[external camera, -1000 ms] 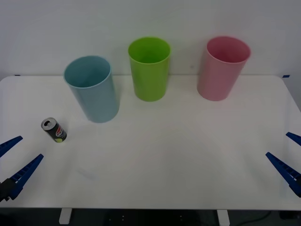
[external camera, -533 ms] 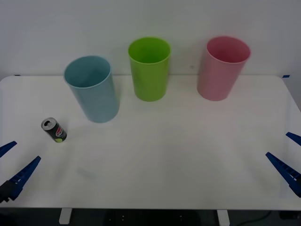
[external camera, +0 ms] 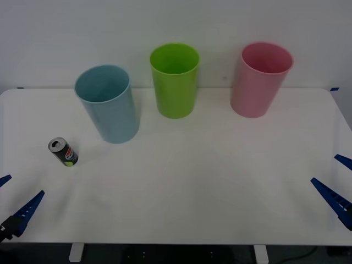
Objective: Grasp the object on the table and drop it into the matching bin: aluminum can to the light blue bin, PET bottle to the pink bin.
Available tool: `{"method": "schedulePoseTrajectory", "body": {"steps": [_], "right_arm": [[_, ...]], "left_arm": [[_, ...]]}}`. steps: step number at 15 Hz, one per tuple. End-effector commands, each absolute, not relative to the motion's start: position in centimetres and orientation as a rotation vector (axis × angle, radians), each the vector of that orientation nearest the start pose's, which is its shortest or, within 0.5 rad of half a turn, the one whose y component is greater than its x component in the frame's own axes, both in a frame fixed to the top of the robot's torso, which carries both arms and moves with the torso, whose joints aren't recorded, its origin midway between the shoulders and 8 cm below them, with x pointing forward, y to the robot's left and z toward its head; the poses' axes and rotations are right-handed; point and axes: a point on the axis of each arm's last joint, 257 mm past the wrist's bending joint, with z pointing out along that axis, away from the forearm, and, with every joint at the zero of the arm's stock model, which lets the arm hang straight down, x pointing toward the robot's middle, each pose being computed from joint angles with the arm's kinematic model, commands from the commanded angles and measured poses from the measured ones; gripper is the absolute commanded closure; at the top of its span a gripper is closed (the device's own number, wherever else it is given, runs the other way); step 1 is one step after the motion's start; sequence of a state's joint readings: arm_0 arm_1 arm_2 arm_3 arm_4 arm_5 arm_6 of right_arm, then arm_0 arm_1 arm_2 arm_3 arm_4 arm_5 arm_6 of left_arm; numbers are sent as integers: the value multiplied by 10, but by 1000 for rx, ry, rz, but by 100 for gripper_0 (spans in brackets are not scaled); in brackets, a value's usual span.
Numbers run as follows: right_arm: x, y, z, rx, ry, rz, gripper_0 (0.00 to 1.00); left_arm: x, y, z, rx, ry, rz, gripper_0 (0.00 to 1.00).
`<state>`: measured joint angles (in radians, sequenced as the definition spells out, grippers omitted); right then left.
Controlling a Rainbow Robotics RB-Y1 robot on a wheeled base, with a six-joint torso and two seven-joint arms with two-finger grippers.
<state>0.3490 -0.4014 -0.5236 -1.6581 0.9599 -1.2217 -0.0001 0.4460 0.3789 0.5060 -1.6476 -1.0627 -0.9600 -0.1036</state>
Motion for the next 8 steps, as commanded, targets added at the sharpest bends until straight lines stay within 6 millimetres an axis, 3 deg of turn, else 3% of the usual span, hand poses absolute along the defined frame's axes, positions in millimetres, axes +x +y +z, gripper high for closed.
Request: {"method": "schedulePoseTrajectory", "body": {"steps": [1,8], "right_arm": [[342,-330,-169,-465,1441,567,0],[342,-330,-169,-465,1441,567,0]], "left_arm": [[347,393,-250,310,1667,-229,0],[373,404,-281,147,1671,-316,0]]}}
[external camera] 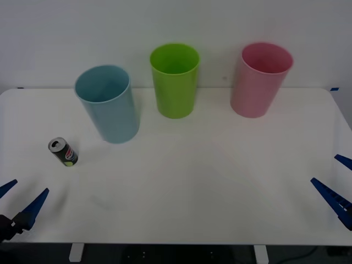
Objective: Grasp the object on the table and drop it into the matching bin: aluminum can to the light blue bin, PET bottle to the pink bin.
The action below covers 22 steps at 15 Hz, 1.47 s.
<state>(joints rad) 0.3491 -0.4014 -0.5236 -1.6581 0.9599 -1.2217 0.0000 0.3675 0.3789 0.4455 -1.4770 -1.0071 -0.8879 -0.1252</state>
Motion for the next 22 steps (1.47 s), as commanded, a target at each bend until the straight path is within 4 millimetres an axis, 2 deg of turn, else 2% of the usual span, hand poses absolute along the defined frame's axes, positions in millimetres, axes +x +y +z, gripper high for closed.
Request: {"method": "schedulePoseTrajectory", "body": {"steps": [1,11,22], "right_arm": [[342,-330,-169,-465,1441,567,0],[342,-330,-169,-465,1441,567,0],[342,-330,-169,-465,1441,567,0]], "left_arm": [[378,404,-284,140,1671,-322,0],[434,401,-300,144,1675,-240,0],[486,387,-300,148,1661,-243,0]]}}
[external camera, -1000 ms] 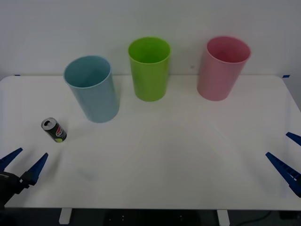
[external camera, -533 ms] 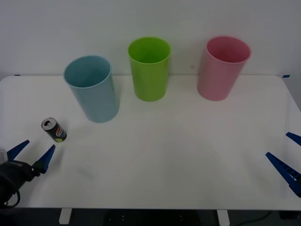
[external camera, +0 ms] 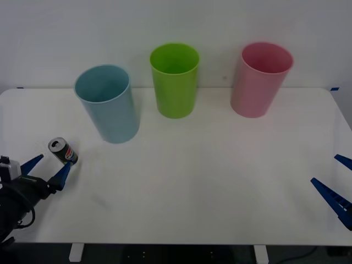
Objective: Grasp the object on the table and drop it into the matching bin: aluminum can to the light blue bin, PET bottle to the pink bin.
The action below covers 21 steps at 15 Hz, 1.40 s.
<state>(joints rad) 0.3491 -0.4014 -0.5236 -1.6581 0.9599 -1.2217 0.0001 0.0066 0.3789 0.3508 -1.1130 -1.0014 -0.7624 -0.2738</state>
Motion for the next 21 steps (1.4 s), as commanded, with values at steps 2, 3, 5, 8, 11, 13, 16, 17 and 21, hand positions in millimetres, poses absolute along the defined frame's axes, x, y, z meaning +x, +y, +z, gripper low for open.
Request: {"method": "schedulePoseTrajectory", "body": {"steps": [2,3,5,8,11,13,16,17,21], "right_arm": [[342,-330,-169,-465,1441,567,0],[342,-330,-169,-465,1441,567,0],[342,-330,-169,-465,1441,567,0],[342,-330,-169,-465,1441,567,0],[342,-330,-169,-465,1441,567,0],[342,-330,-169,-465,1441,567,0],[342,-330,-169,-465,1441,567,0],[342,-330,-169,-465,1441,567,0],[342,-330,-169,-465,1441,567,0]], "left_arm": [[494,387,-302,146,1666,-238,0],[500,386,-302,145,1670,-235,0],[508,385,-305,142,1675,-237,0],[518,382,-306,144,1681,-233,0],[524,379,-306,143,1687,-225,0],[524,379,-306,142,1687,-224,0],[525,376,-306,151,1687,-225,0],[524,375,-307,149,1688,-229,25],[525,375,-306,146,1686,-230,100]]}}
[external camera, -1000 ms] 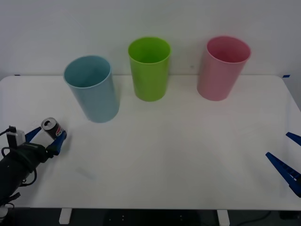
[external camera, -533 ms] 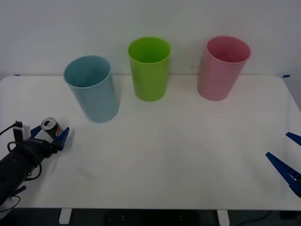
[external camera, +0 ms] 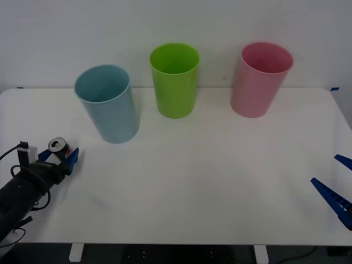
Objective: Grasp the object on the table and drop it into the matching bin: aluminum can to the light blue bin, PET bottle to the pink bin.
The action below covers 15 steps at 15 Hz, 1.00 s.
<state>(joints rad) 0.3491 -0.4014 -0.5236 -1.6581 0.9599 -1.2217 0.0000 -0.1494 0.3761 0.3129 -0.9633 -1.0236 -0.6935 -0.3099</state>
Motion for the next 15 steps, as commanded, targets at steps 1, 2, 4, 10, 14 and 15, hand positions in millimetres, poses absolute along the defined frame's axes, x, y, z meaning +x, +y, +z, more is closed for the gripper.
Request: {"method": "schedulePoseTrajectory", "body": {"steps": [1,2,4,10,14,15], "right_arm": [[342,-330,-169,-465,1441,567,0],[342,-330,-169,-465,1441,567,0],[342,-330,-169,-465,1441,567,0],[342,-330,-169,-465,1441,567,0],[342,-330,-169,-465,1441,567,0],[342,-330,-169,-465,1441,567,0]], "left_arm": [[525,375,-306,146,1685,-231,100],[526,374,-306,147,1689,-229,100],[527,372,-307,148,1690,-233,100],[528,371,-305,150,1686,-235,100],[529,369,-286,171,1648,-260,100],[530,370,-280,175,1636,-263,100]]}}
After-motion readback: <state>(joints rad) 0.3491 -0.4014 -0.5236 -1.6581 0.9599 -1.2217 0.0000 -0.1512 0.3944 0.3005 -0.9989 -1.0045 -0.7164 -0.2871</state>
